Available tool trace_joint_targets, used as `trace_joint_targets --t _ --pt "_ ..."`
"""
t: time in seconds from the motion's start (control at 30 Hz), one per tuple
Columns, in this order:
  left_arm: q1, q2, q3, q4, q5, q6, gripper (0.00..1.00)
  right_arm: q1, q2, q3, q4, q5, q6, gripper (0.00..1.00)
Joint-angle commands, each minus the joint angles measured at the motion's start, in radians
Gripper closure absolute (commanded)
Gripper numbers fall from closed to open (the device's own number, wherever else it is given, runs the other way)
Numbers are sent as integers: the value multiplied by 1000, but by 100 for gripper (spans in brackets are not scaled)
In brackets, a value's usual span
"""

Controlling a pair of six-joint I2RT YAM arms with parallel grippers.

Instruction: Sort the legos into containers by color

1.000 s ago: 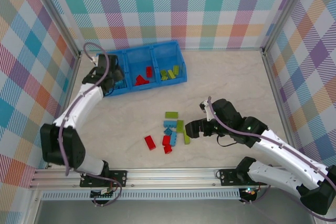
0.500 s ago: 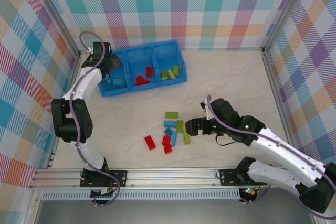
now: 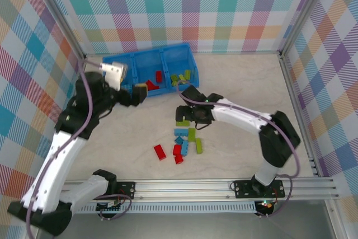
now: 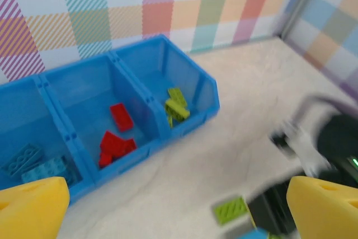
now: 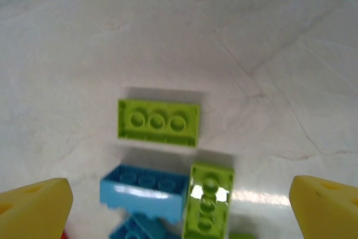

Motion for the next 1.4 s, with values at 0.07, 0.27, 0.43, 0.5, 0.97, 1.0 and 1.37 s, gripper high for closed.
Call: trace_joint_targets --t 0.07,0.27,0.43,0.5,0.97,1.0,1.37 --pt "-7 -123 -130 -220 73 230 0 21 191 203 -164 86 94 0" --pt "-9 -151 -199 -219 128 271 0 62 366 359 -246 117 84 0" --pt "-9 -138 -204 -199 137 287 0 67 423 380 -259 143 115 15" --pt "-9 -144 -214 -186 166 304 0 67 429 376 -259 142 117 23" --pt "-21 -241 -328 -65 434 448 0 20 195 227 12 106 -14 54" --pt "-31 -248 -335 -61 468 462 0 8 168 220 63 96 -70 55" --pt "-279 -201 -347 -174 422 599 0 -152 284 379 367 5 -288 58"
